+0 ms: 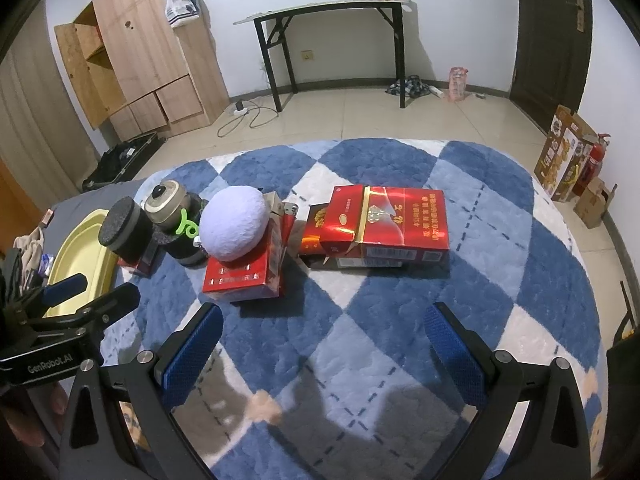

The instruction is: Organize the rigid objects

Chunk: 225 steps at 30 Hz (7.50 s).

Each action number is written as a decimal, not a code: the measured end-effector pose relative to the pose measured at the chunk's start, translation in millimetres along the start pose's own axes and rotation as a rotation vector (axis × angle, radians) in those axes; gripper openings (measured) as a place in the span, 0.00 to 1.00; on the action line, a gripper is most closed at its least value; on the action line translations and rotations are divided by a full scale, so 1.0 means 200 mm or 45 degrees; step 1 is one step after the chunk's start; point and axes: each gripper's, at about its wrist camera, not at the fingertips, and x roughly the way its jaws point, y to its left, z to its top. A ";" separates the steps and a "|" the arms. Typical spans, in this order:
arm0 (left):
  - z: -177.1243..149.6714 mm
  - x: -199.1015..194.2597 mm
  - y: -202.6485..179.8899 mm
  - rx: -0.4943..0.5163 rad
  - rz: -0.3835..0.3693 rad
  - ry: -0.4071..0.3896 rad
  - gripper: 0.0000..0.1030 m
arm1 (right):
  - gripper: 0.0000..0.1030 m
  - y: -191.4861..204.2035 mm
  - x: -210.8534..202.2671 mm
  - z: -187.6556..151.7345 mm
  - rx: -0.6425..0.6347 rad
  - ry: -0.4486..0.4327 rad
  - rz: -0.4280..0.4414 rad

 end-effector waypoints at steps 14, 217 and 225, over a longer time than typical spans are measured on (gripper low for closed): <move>-0.01 -0.01 0.00 -0.008 0.001 -0.006 1.00 | 1.00 0.01 0.02 0.00 -0.001 0.013 -0.003; 0.44 0.29 -0.06 0.426 -0.108 -0.029 0.98 | 1.00 -0.14 0.69 0.21 0.125 0.097 -0.031; 0.43 0.29 -0.06 0.436 -0.091 -0.050 0.92 | 1.00 -0.14 0.70 0.19 0.083 0.053 -0.060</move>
